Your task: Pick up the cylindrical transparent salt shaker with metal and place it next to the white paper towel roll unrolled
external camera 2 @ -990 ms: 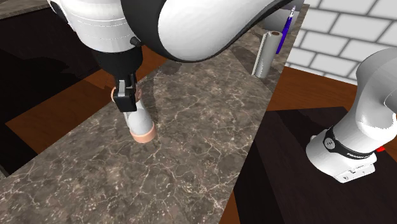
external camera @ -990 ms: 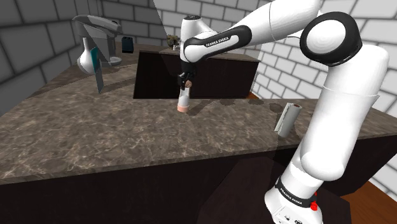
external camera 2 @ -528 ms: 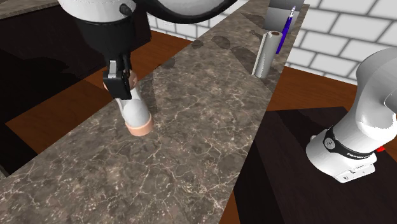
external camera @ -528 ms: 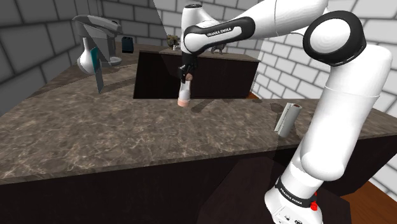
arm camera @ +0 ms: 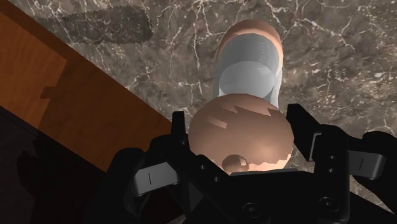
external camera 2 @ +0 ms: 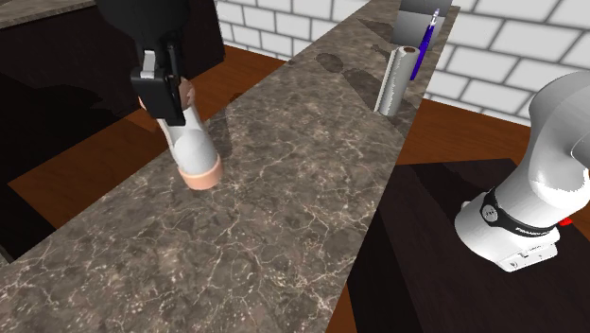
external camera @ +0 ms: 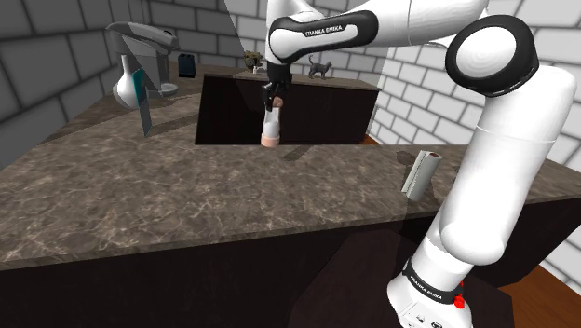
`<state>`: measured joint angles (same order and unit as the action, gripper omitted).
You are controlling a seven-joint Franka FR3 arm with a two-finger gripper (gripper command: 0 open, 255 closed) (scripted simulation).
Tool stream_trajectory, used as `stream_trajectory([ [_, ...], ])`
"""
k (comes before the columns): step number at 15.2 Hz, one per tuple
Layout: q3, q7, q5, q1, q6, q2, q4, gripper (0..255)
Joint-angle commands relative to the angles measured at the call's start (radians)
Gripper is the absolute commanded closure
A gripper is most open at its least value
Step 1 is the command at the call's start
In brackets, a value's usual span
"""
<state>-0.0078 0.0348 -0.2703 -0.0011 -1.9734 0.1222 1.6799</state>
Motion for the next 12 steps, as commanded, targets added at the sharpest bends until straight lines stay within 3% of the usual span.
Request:
stream_trajectory([
  [1, 0.000, 0.007, 0.003, 0.000, 0.028, -0.003, -0.026, 255],
  [12, 0.003, 0.042, 0.014, 0.004, 0.176, 0.014, -0.194, 255],
])
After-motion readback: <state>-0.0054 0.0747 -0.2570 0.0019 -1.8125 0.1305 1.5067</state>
